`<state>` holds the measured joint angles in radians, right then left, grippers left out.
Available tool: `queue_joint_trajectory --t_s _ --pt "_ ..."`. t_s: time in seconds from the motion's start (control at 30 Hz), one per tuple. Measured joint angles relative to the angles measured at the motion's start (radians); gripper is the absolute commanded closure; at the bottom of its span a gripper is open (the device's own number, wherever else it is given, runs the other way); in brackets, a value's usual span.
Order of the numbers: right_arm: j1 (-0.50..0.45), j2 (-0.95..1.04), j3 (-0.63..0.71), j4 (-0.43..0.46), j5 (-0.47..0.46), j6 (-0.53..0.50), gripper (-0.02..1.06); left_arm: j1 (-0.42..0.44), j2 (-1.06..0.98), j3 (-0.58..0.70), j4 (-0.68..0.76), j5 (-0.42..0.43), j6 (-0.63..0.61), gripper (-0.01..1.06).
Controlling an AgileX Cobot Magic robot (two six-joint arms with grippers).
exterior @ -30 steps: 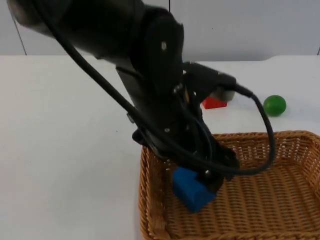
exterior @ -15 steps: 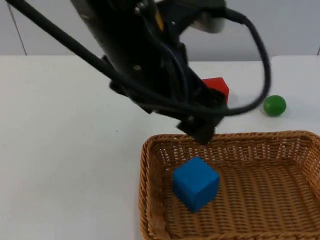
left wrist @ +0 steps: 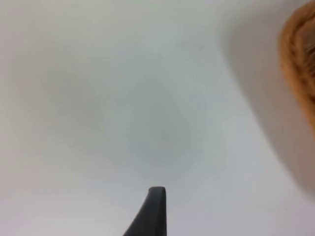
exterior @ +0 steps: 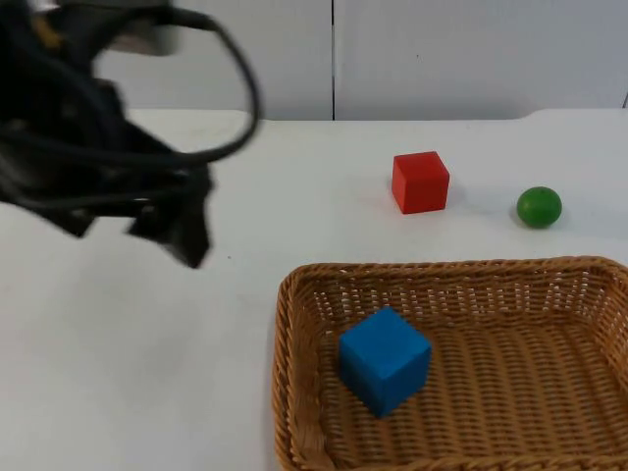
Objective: Place all geometric objects except the red cube into the basket.
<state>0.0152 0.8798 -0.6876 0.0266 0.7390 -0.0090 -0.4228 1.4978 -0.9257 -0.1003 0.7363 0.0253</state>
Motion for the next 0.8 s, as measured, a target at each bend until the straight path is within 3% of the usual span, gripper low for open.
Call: queue_joint_trajectory --t_s 0.43,0.5,0.67,0.8 --pt "0.0 0.0 0.0 0.0 0.002 0.0 -0.01 0.214 -0.3 0.241 -0.007 -0.04 -0.044 0.17" --pt "0.0 0.0 0.0 0.0 0.004 0.0 -0.01 0.231 -0.351 0.282 -0.007 -0.039 -0.046 0.16" --pt "0.0 0.0 0.0 0.0 0.004 0.0 -0.01 0.233 -0.434 0.352 -0.007 -0.039 -0.048 0.0" --pt "0.0 0.0 0.0 0.0 0.004 0.0 -0.01 0.233 -0.479 0.383 -0.007 -0.033 -0.05 0.0"
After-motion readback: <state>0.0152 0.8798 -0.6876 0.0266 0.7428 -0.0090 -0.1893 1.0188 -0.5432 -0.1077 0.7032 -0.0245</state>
